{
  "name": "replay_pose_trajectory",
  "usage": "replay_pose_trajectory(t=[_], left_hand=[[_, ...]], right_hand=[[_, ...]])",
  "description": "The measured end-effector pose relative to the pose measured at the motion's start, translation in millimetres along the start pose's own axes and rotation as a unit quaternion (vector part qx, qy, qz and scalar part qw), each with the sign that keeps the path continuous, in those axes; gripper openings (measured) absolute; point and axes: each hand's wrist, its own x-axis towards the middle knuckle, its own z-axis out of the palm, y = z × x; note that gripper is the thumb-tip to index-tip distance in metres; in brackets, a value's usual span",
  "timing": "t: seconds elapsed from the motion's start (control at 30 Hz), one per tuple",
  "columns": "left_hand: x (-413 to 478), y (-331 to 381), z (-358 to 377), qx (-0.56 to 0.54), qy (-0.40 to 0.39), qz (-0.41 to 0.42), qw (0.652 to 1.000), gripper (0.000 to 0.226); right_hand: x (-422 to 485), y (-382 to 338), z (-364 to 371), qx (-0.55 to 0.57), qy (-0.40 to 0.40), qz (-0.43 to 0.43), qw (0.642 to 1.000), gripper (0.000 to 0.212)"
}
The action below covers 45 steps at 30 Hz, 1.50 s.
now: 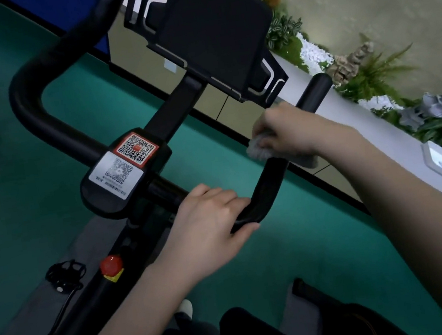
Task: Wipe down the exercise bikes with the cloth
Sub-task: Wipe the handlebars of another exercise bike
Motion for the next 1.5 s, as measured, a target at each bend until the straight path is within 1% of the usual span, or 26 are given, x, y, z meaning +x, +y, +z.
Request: replay_pose_trajectory(t=[0.03,0.1,0.17,0.27,0.33,0.4,0.47,0.57,0.63,0.67,0.77,0.83,0.9,1.0,1.1,1.17,1.33,1.4,1.5], left_hand=[[0.0,0.3,-0.7,0.002,-0.006,0.002,1.0,0.04],[0.6,1.9,-2.2,0.005,-0.016,-0.001,1.0,0.045],[3.5,5.6,-4.7,0.006,-0.018,-0.019,1.0,0.047],[12.2,9.5,-7.7,0.011,-0.023,-0.048,0.999,0.045],[19.9,10.9,-9.3,0.011,-0.03,-0.054,0.998,0.047],[29.2,15.2,-11.4,-0.004,-0.032,-0.055,0.998,0.045],[39.2,19.2,-8.5,-0.041,-0.047,-0.07,0.996,0.041],[52.0,20.8,0.6,-0.091,-0.073,-0.099,0.988,0.047],[59.2,20.2,6.0,-0.123,-0.074,-0.116,0.983,0.048],[62.1,20.5,8.2,-0.141,-0.074,-0.122,0.98,0.047],[68.8,23.0,12.2,-0.182,-0.067,-0.138,0.971,0.043],[70.9,23.5,14.5,-0.195,-0.058,-0.147,0.968,0.04],[70.8,23.7,15.6,-0.204,-0.052,-0.155,0.965,0.041],[69.9,23.4,16.1,-0.225,-0.045,-0.16,0.96,0.043],[71.2,22.7,15.4,-0.241,-0.046,-0.166,0.955,0.042],[72.5,22.0,14.7,-0.255,-0.046,-0.179,0.949,0.04],[74.5,19.5,17.6,-0.292,-0.05,-0.213,0.931,0.039],[76.4,19.2,18.9,-0.301,-0.052,-0.223,0.926,0.041],[79.6,21.0,20.7,-0.307,-0.042,-0.245,0.919,0.041]], right_hand=[[-2.5,6.8,3.0,0.012,0.036,0.005,0.999,0.017],[-13.6,12.6,16.0,0.05,0.116,-0.011,0.992,0.015],[-33.1,6.1,32.7,0.122,0.22,-0.036,0.967,0.012],[-59.8,-6.2,63.4,0.201,0.358,-0.017,0.912,0.01],[-64.0,-7.7,84.6,0.231,0.427,0.018,0.874,0.013],[-57.5,-5.4,97.6,0.253,0.494,0.062,0.829,0.014],[-48.5,-5.6,104.0,0.284,0.547,0.108,0.78,0.015],[-46.9,-18.7,116.1,0.365,0.589,0.17,0.701,0.015],[-54.5,-38.2,127.8,0.442,0.592,0.218,0.638,0.016],[-59.1,-50.0,133.3,0.489,0.584,0.243,0.601,0.017],[-62.0,-73.0,137.0,0.61,0.552,0.31,0.476,0.02],[-51.1,-68.1,134.5,0.655,0.535,0.334,0.416,0.021],[-38.3,-55.8,129.0,0.694,0.516,0.341,0.37,0.02],[-27.2,-43.3,125.6,0.741,0.476,0.34,0.329,0.016],[-31.3,-47.3,129.2,0.795,0.43,0.32,0.283,0.014],[-36.6,-52.8,132.8,0.826,0.397,0.305,0.26,0.014],[-34.5,-45.1,126.4,0.901,0.286,0.27,0.185,0.009],[-27.2,-34.1,123.4,0.909,0.255,0.275,0.18,0.01],[-17.4,-15.4,119.1,0.919,0.235,0.267,0.172,0.017]])
